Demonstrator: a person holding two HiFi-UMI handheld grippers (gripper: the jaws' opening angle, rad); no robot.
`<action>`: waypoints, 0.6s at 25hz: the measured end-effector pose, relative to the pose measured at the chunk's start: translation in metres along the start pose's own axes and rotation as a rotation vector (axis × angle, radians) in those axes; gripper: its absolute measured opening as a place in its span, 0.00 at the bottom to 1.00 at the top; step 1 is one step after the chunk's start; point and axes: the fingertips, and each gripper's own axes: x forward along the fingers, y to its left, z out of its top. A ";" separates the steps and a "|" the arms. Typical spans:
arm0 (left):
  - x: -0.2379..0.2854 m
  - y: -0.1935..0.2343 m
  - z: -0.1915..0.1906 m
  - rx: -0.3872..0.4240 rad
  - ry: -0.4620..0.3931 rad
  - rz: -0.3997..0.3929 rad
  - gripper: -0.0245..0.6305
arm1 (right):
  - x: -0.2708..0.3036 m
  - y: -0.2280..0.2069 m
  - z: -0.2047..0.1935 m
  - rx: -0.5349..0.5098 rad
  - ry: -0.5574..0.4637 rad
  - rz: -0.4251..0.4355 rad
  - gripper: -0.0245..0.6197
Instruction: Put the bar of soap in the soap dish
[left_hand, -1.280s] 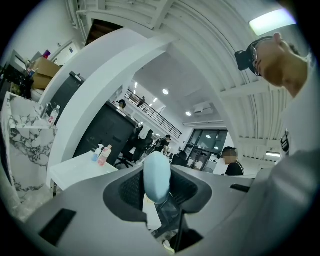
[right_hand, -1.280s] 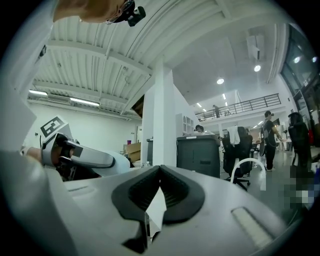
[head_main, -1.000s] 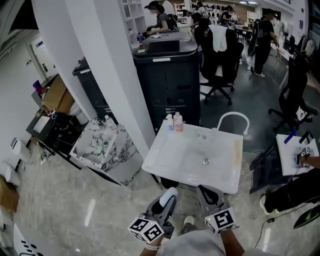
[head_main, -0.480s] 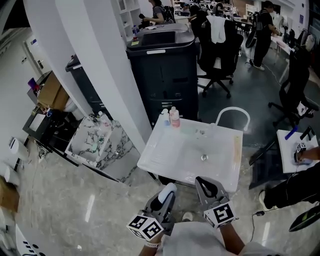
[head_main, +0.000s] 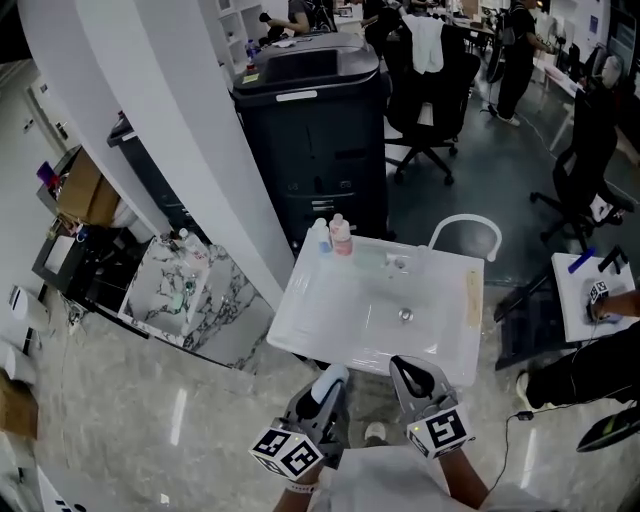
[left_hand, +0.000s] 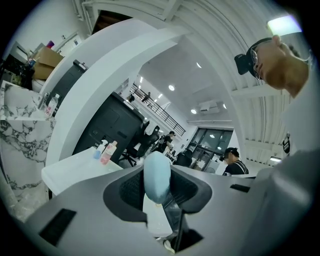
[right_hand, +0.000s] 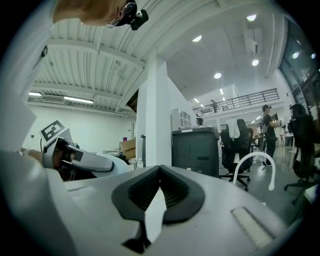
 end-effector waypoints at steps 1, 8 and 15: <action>0.005 0.004 0.002 -0.005 0.008 -0.007 0.22 | 0.005 -0.004 -0.001 0.001 0.008 -0.011 0.06; 0.051 0.037 0.030 -0.018 0.042 -0.047 0.22 | 0.053 -0.035 0.006 -0.018 0.030 -0.068 0.06; 0.096 0.069 0.063 -0.044 0.078 -0.090 0.22 | 0.109 -0.058 0.009 -0.009 0.062 -0.109 0.06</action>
